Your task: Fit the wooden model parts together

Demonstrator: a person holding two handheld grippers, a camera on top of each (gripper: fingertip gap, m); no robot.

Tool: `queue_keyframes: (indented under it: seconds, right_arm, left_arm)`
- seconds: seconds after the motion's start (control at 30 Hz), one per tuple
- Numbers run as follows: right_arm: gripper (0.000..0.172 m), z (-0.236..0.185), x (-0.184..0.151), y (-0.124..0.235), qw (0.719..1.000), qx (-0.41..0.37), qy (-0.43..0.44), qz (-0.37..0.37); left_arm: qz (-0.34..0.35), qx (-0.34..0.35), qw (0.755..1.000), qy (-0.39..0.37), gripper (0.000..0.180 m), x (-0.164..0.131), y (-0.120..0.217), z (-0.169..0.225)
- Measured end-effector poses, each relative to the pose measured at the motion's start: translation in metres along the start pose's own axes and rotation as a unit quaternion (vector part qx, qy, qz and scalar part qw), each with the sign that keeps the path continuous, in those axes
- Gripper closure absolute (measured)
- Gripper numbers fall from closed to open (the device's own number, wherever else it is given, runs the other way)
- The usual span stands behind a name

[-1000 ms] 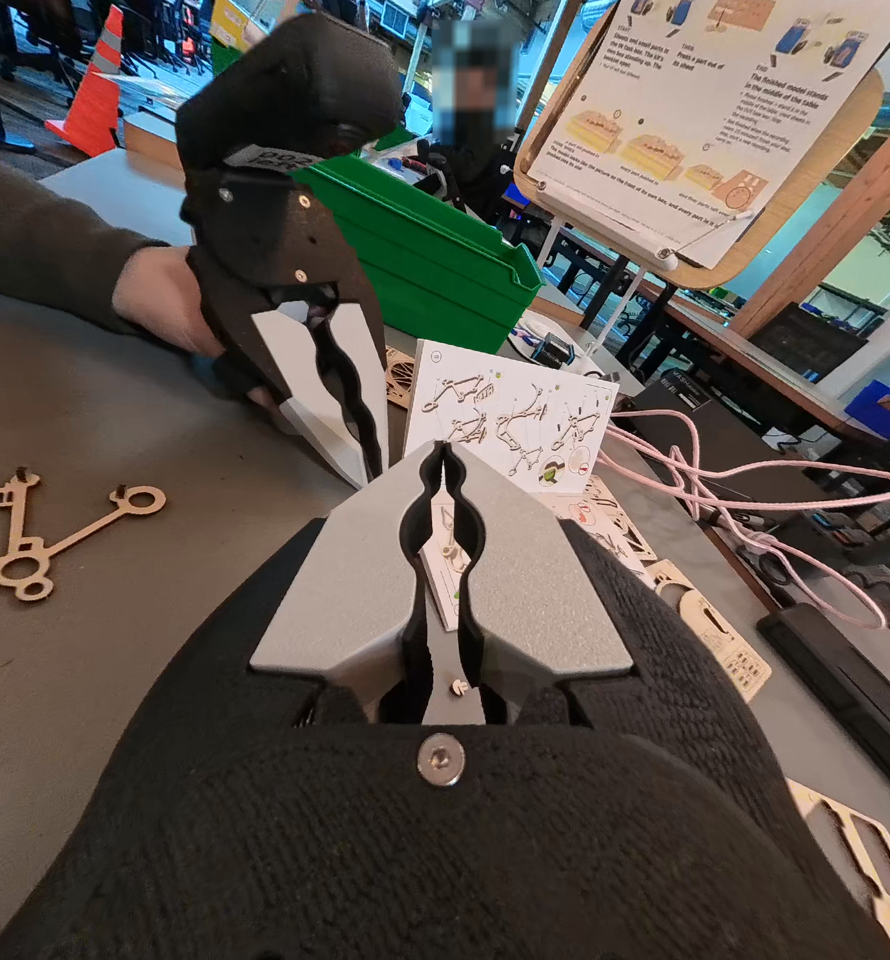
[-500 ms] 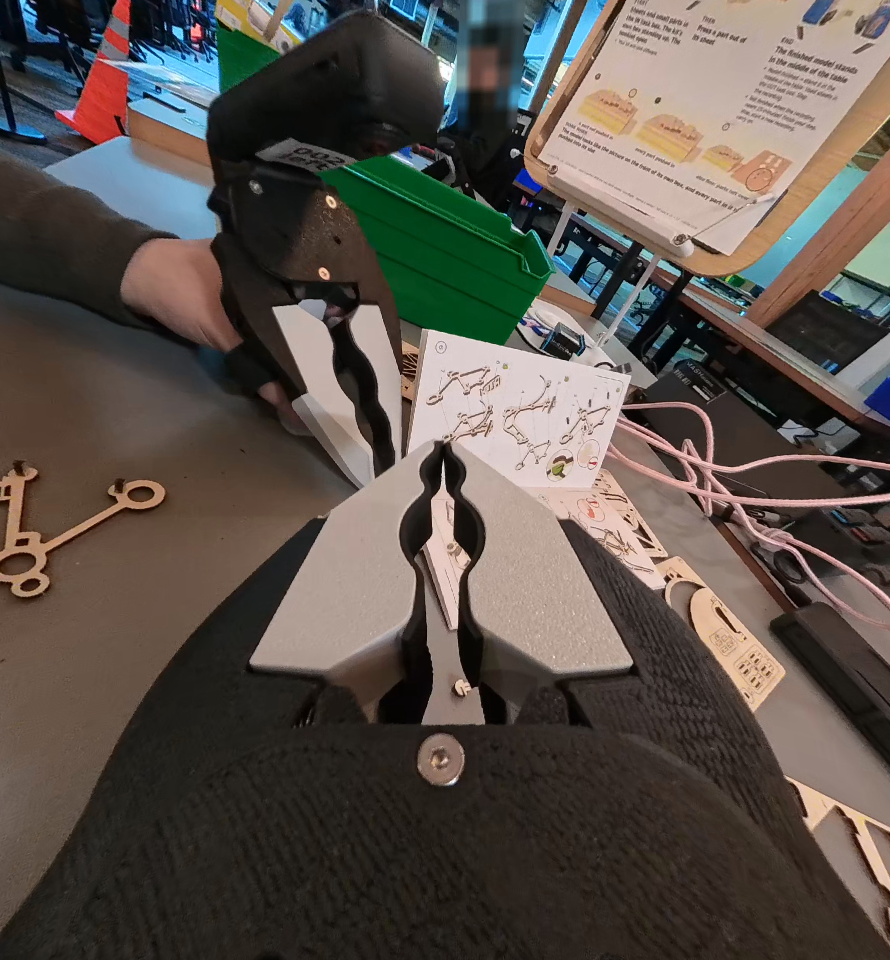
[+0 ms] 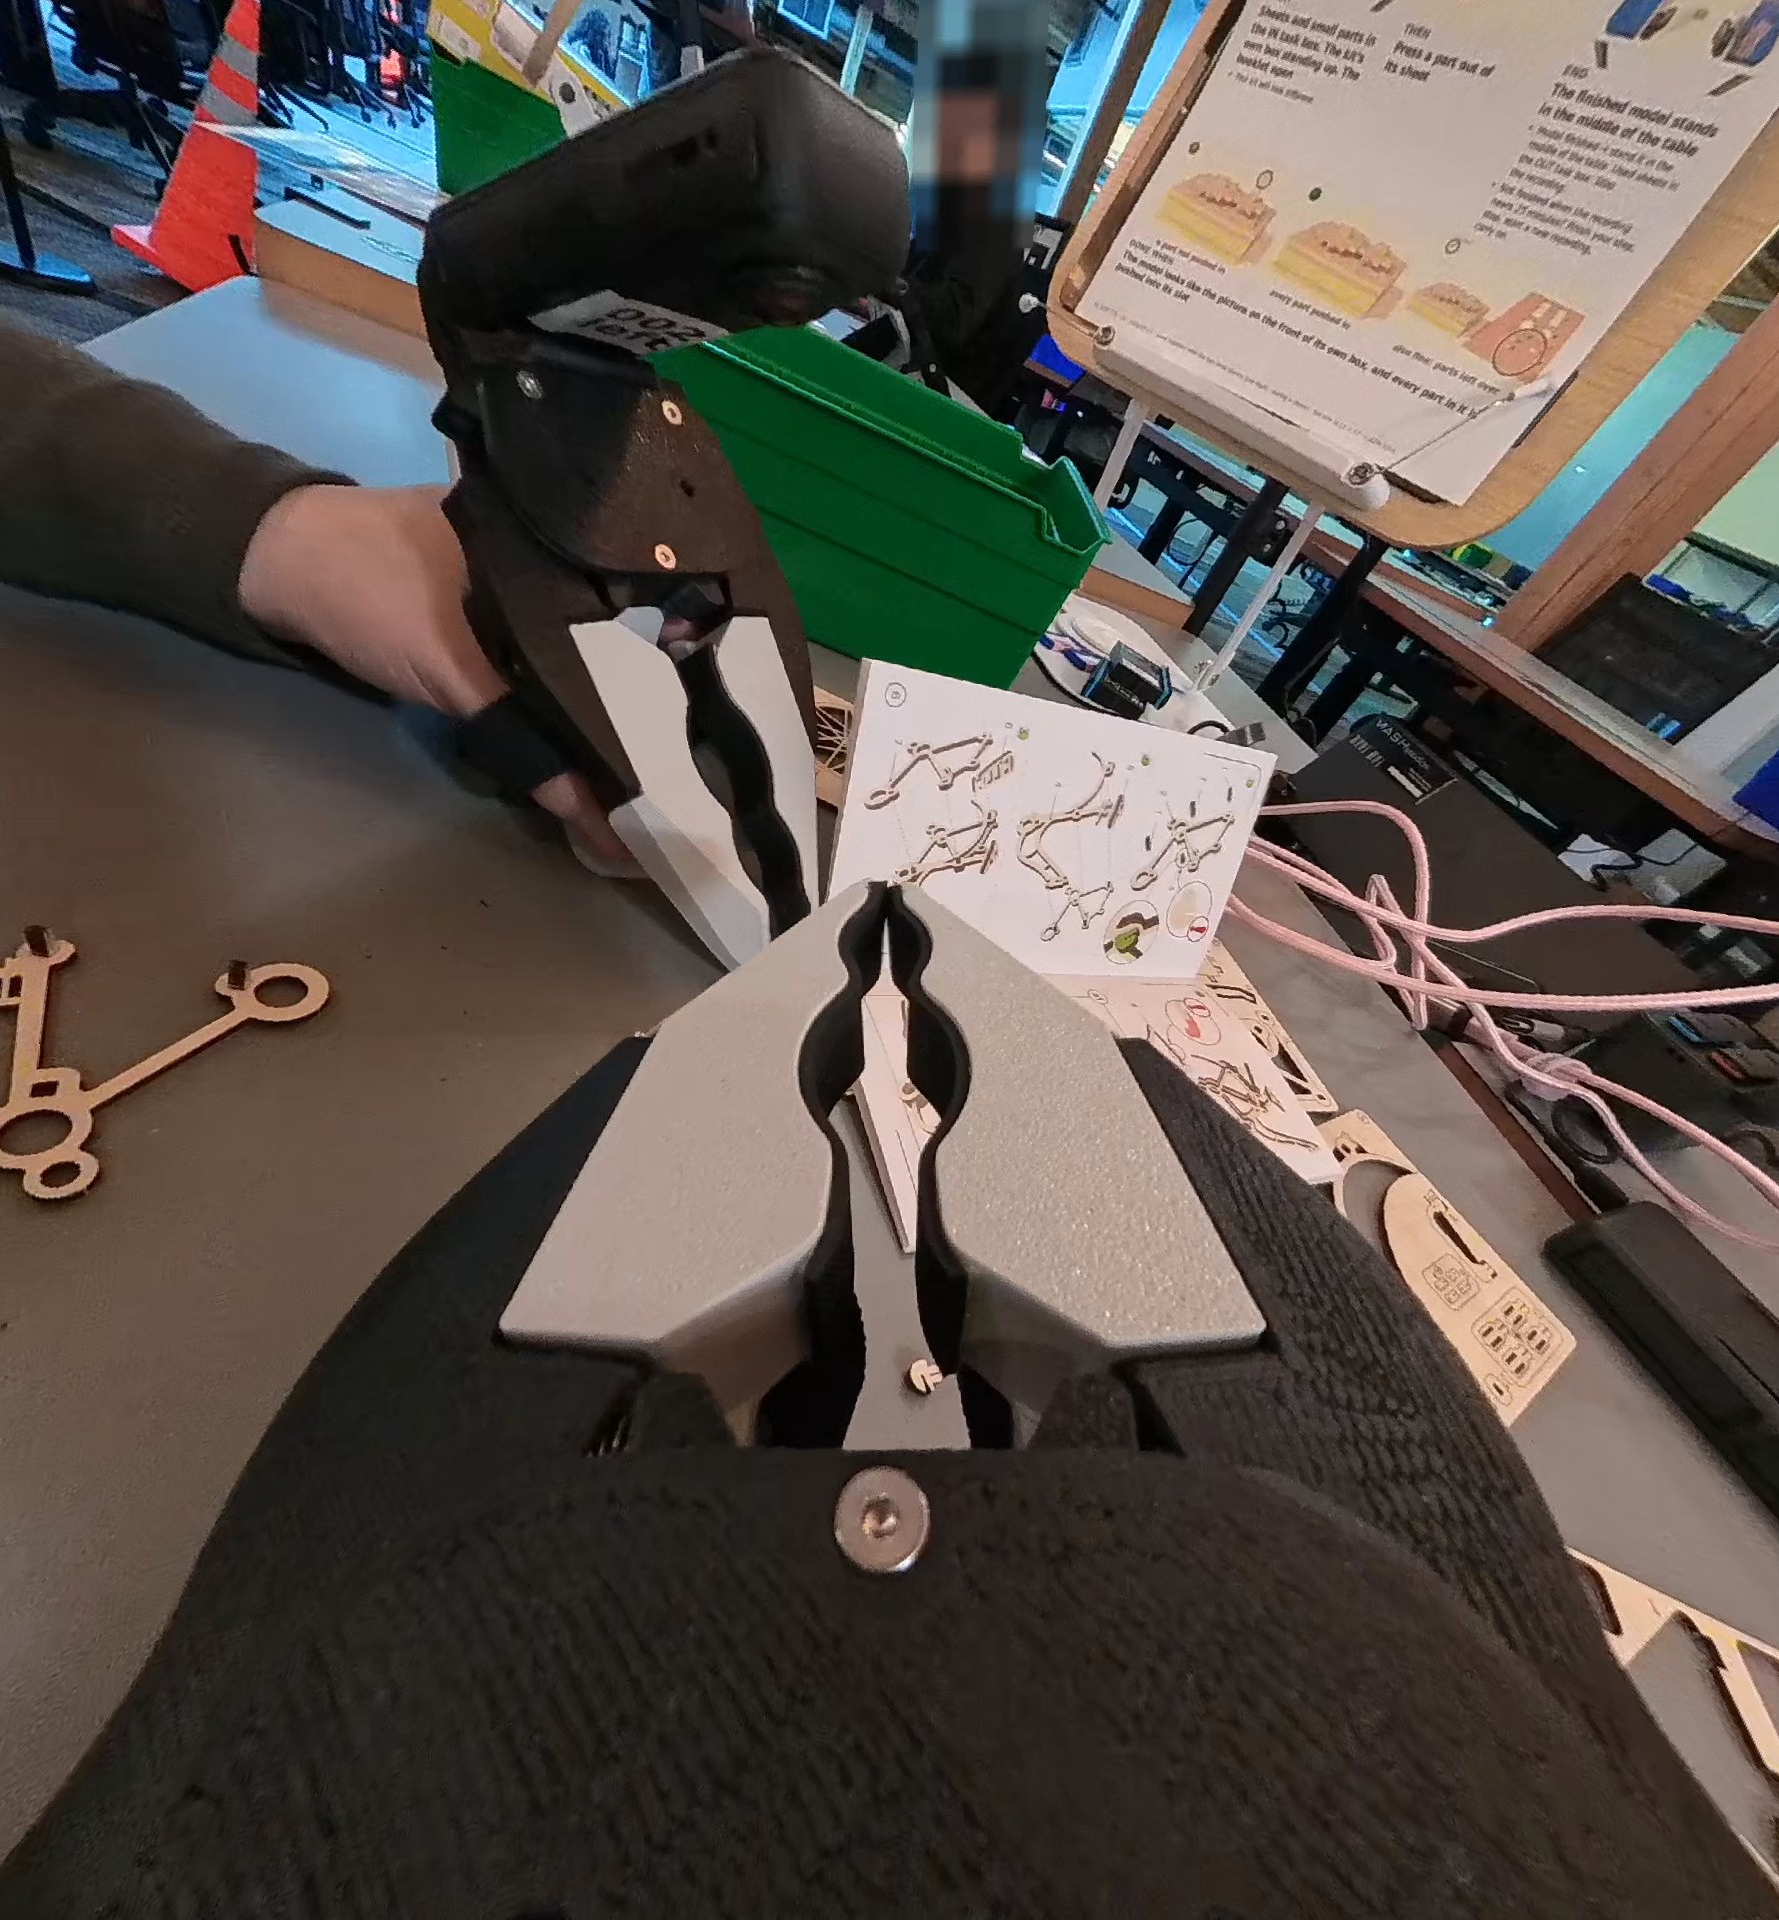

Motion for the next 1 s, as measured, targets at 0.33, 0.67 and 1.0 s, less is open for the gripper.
queue_keyframes:
  seconds: [0.33,0.67,1.0]
  right_arm:
    - [0.172,-0.0018,-0.0001,-0.0005,1.0,0.004,0.005,-0.002]
    - [0.172,-0.0029,0.0003,-0.0004,1.0,0.007,0.009,0.0]
    - [0.172,-0.004,-0.0002,-0.001,1.0,0.009,0.012,-0.003]
  left_arm:
    - [0.0,-0.001,1.0,0.0,0.171,0.0007,-0.0011,0.0005]
    - [0.0,-0.026,1.0,-0.015,0.16,-0.0008,0.0009,0.0079]
    - [0.001,-0.015,1.0,-0.008,0.167,-0.0007,0.0009,0.005]
Point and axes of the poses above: each gripper's, where its closed fingertips meet, y back along the fingers, x out of its top, z = x × y across the jaws, the point moved 3 cm from there along y, back along the fingers, and after that the axes turned 7 degrees about z, right-handed, at the moved point
